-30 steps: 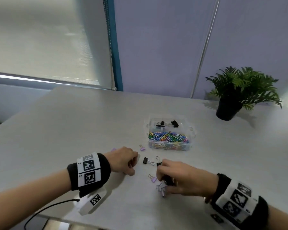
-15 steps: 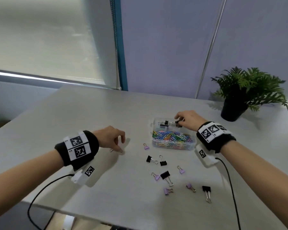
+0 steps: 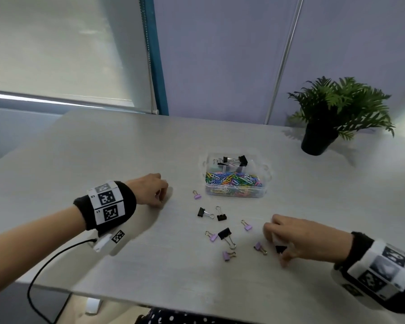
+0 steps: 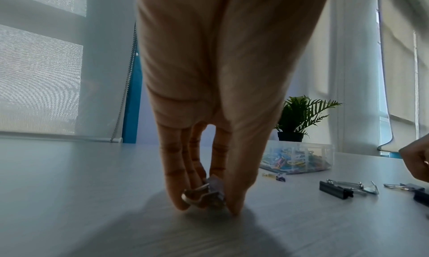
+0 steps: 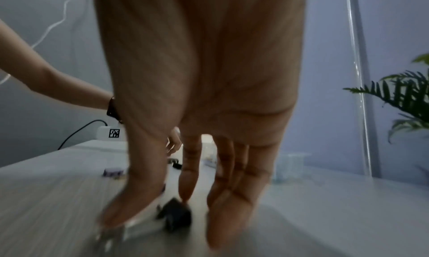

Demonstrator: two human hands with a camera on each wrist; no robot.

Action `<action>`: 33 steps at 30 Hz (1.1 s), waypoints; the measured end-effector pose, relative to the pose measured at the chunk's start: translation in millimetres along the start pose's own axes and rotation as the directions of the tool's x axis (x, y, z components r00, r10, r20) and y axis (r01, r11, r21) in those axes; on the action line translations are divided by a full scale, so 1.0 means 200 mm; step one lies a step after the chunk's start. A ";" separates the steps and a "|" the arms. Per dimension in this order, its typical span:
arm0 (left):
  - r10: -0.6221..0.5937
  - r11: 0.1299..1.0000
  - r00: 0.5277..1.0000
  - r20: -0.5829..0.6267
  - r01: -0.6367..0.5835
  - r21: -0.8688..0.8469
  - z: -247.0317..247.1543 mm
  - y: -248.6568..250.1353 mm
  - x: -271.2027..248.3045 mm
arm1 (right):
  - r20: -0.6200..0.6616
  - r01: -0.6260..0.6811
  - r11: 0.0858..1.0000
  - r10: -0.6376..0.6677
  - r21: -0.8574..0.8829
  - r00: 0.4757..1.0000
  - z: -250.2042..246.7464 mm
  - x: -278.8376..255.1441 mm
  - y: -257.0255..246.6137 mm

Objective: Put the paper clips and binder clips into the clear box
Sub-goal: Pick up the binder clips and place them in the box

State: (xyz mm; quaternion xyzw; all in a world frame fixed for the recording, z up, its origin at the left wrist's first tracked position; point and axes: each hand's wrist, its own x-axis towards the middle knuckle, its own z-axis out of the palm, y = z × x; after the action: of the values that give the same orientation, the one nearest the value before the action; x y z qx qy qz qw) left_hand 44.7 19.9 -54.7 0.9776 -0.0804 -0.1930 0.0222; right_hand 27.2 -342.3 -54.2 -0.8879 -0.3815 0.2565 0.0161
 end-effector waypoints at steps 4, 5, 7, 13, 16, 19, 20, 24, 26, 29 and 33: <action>-0.009 1.000 1.000 -0.029 0.008 -0.020 0.00 0.00 -0.01 | -0.073 0.090 0.991 -0.083 0.098 0.994 0.04 0.04 0.05; -0.015 0.999 0.999 -0.045 0.014 -0.031 0.00 0.00 -0.02 | -0.079 0.106 0.990 -0.099 0.097 0.992 0.04 0.06 0.06; -0.050 0.995 0.995 -0.091 0.042 -0.093 0.01 -0.01 -0.02 | -0.085 0.120 0.988 -0.112 0.096 0.990 0.03 0.08 0.06; -0.240 0.952 0.957 -0.161 0.199 -0.233 0.03 -0.04 0.01 | -0.123 0.048 0.997 -0.041 0.059 0.992 0.05 0.11 0.07; -0.291 0.930 0.943 -0.161 0.239 -0.280 0.04 -0.06 0.03 | -0.120 0.001 0.998 0.007 0.061 0.993 0.06 0.10 0.07; -0.284 0.910 0.947 -0.152 0.216 -0.353 0.04 -0.07 0.04 | -0.108 -0.001 0.998 0.008 0.068 0.994 0.04 0.09 0.06; -0.271 0.900 0.950 -0.154 0.193 -0.392 0.02 -0.07 0.04 | -0.104 0.007 0.997 0.001 0.080 0.995 0.03 0.09 0.06; -0.206 0.856 0.961 -0.186 0.085 -0.510 -0.07 -0.10 0.02 | -0.093 0.025 0.987 -0.010 0.162 0.996 0.01 0.08 0.04; -0.179 0.886 0.971 -0.157 0.090 -0.455 -0.10 -0.13 0.03 | -0.084 0.012 0.982 0.003 0.189 0.996 0.00 0.08 0.03; -0.167 0.934 0.985 -0.035 0.147 -0.324 -0.07 -0.15 0.04 | -0.110 0.025 0.973 0.001 0.228 0.994 -0.04 0.08 0.02; -0.108 0.963 0.994 -0.019 0.100 -0.250 -0.01 -0.11 0.07 | -0.131 0.047 0.974 -0.018 0.221 0.991 -0.06 0.10 -0.02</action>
State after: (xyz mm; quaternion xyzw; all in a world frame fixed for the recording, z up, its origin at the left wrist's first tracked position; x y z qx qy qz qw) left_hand 61.4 39.2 -60.1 0.9730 -0.0038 -0.1865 0.1358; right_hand 41.5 -323.4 -51.3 -0.8888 -0.3627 0.2401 0.1446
